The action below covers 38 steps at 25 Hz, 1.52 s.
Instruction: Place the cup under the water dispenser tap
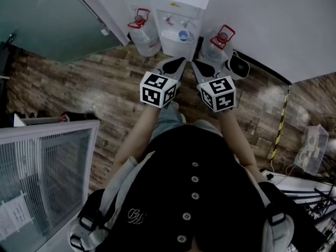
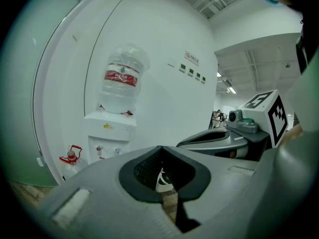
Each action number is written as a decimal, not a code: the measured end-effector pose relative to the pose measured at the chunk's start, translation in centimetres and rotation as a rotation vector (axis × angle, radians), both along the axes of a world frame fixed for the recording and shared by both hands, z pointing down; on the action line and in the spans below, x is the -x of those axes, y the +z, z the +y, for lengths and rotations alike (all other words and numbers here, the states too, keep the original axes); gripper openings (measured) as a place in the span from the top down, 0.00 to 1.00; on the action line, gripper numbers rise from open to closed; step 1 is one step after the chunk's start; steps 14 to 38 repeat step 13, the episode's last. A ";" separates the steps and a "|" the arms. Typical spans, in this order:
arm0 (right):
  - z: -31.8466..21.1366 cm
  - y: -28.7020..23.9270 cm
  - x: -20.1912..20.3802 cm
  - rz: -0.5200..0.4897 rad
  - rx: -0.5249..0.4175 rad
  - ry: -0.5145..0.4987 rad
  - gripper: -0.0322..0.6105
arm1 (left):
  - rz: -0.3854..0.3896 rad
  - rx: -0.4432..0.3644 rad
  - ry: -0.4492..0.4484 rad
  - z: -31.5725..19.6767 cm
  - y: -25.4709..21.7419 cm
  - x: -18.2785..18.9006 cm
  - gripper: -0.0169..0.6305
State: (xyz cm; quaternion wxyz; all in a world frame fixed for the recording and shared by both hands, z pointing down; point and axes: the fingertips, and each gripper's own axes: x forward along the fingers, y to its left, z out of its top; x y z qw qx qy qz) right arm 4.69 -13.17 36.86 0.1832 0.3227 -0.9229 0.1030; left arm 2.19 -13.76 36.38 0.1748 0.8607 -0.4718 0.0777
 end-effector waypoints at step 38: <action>1.2 0.5 0.5 0.000 0.019 -0.001 0.95 | 0.016 0.017 -0.012 1.2 0.6 0.6 0.98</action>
